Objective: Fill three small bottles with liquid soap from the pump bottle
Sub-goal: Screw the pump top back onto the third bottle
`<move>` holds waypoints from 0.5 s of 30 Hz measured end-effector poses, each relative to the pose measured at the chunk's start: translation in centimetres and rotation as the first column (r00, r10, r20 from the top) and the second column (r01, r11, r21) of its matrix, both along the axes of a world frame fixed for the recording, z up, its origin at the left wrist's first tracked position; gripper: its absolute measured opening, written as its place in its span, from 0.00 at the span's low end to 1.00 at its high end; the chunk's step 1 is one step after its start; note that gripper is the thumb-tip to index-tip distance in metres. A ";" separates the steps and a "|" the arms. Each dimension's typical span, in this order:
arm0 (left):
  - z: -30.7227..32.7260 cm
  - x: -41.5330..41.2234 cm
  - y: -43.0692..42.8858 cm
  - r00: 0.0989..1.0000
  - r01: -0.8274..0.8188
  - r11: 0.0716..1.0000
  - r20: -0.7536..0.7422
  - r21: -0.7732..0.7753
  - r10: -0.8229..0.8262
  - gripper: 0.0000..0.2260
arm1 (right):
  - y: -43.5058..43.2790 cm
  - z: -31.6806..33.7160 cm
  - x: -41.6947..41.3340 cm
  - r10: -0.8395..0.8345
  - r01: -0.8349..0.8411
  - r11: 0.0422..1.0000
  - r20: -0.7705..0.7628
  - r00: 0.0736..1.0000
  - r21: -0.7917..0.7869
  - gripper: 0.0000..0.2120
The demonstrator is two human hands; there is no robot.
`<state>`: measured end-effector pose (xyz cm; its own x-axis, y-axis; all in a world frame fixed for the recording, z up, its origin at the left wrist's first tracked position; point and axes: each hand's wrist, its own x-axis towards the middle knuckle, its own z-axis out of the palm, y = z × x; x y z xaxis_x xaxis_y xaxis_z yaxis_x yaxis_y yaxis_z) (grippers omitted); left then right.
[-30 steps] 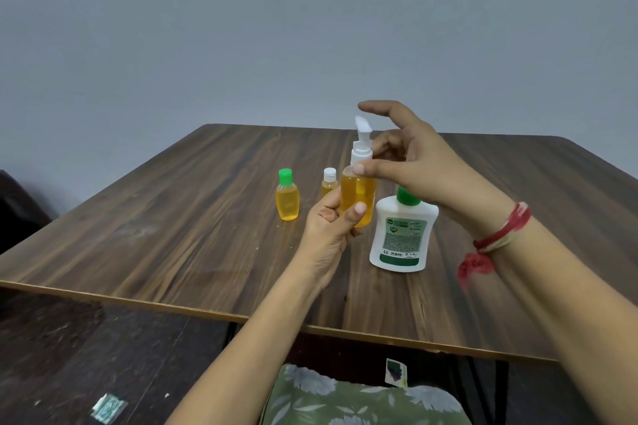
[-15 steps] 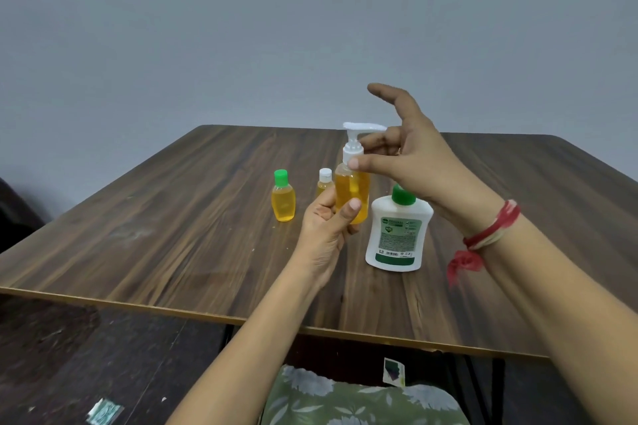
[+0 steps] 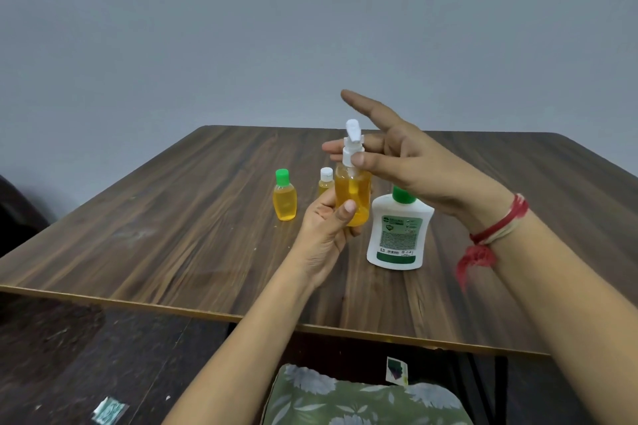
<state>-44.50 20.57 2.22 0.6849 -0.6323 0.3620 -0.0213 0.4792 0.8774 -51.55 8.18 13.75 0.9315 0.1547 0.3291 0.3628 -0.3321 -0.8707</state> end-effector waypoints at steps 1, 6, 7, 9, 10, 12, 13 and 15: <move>0.0 0.0 0.0 1.000 0.000 1.000 -0.001 -0.001 0.000 0.24 | 0.0 0.1 -0.1 0.006 -0.006 1.000 -0.005 1.000 -0.019 0.31; -0.6 -0.3 -0.4 0.997 -0.071 0.997 0.006 0.038 0.070 0.26 | 0.6 -0.6 0.2 -0.158 0.163 0.986 0.094 0.983 -0.044 0.30; -0.8 -0.4 -0.5 0.997 -0.082 0.996 0.007 0.046 0.082 0.25 | 0.8 -0.9 0.4 -0.212 0.218 0.975 0.114 0.971 -0.042 0.30; -0.8 -0.6 -0.6 0.996 -0.093 0.994 0.004 0.057 0.093 0.24 | 1.3 -1.7 0.8 -0.310 0.320 0.946 0.147 0.939 -0.045 0.28; -0.8 -0.7 -0.6 0.996 -0.095 0.994 0.009 0.060 0.094 0.24 | 1.5 -2.0 0.9 -0.346 0.355 0.934 0.160 0.925 -0.033 0.27; -0.7 -0.5 -0.4 0.994 -0.103 0.992 0.031 0.067 0.101 0.23 | 1.7 -2.2 0.9 -0.382 0.391 0.920 0.185 0.905 -0.012 0.25; -0.6 -0.3 -0.2 0.993 -0.111 0.991 0.046 0.073 0.107 0.23 | 1.6 -2.0 0.7 -0.367 0.377 0.926 0.191 0.911 -0.022 0.24; -0.6 0.0 0.2 0.991 -0.121 0.990 0.065 0.078 0.116 0.24 | 1.3 -1.4 0.4 -0.277 0.287 0.957 0.152 0.949 -0.049 0.23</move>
